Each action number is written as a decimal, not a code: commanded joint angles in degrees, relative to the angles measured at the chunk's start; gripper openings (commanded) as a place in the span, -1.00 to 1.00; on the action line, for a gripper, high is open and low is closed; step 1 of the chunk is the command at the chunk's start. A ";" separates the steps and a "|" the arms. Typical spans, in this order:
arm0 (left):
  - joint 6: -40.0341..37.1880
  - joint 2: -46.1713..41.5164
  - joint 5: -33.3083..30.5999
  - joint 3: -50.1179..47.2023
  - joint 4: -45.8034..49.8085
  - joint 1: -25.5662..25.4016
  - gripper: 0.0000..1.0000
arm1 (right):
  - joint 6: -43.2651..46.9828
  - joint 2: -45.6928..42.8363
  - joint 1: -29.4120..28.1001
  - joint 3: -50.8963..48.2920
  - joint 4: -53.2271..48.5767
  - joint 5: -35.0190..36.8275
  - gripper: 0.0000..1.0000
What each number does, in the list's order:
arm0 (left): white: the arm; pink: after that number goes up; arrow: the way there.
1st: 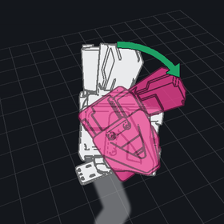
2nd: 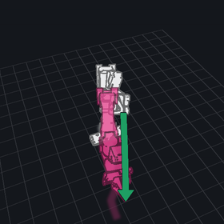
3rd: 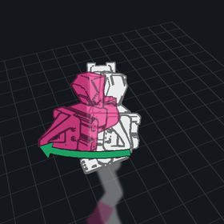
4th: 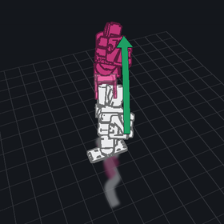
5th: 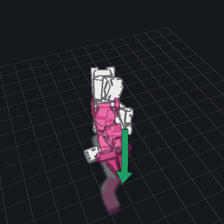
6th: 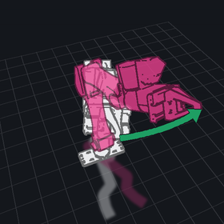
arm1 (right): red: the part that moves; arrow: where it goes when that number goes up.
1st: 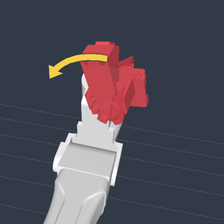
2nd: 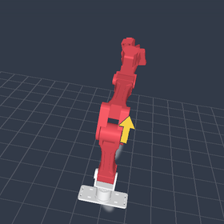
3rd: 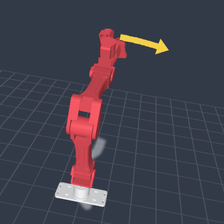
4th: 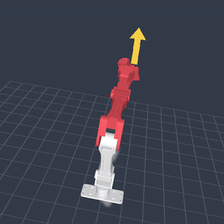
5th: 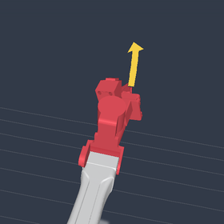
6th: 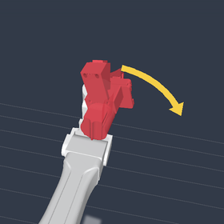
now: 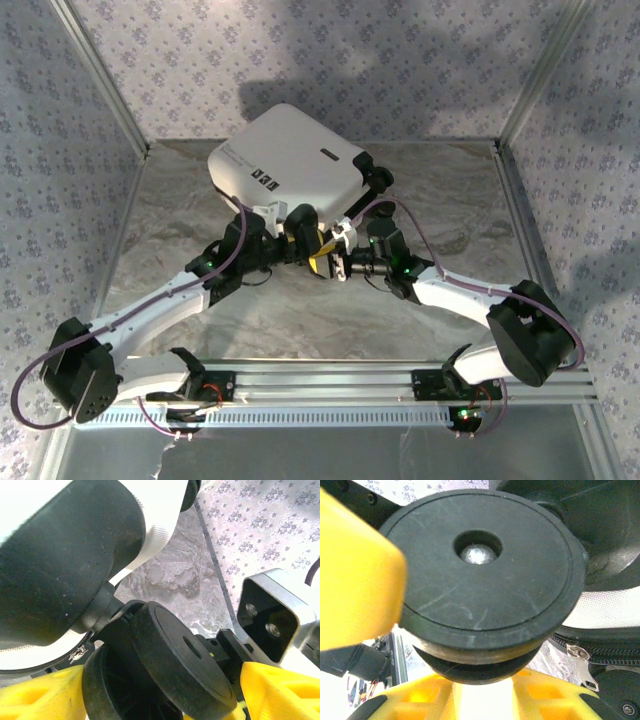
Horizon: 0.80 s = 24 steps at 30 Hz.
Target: Pack the luggage
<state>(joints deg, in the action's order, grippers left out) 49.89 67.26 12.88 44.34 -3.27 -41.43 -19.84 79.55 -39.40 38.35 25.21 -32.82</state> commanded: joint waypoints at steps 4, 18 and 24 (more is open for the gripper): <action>4.92 1.29 1.37 2.41 0.16 -0.49 0.54 | 1.83 -0.45 0.46 1.89 0.94 -0.05 -0.42; 11.28 -1.34 -5.15 -0.61 1.87 -0.49 0.43 | 6.18 0.18 0.15 0.68 -0.53 2.23 -0.43; 14.70 -0.34 -6.03 -1.37 0.56 -0.58 0.43 | 9.58 0.87 0.11 0.75 -0.73 2.19 -0.44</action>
<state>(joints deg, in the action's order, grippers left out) 61.89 67.02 8.08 43.53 -2.04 -41.65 -13.39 79.83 -39.29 38.52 24.80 -31.48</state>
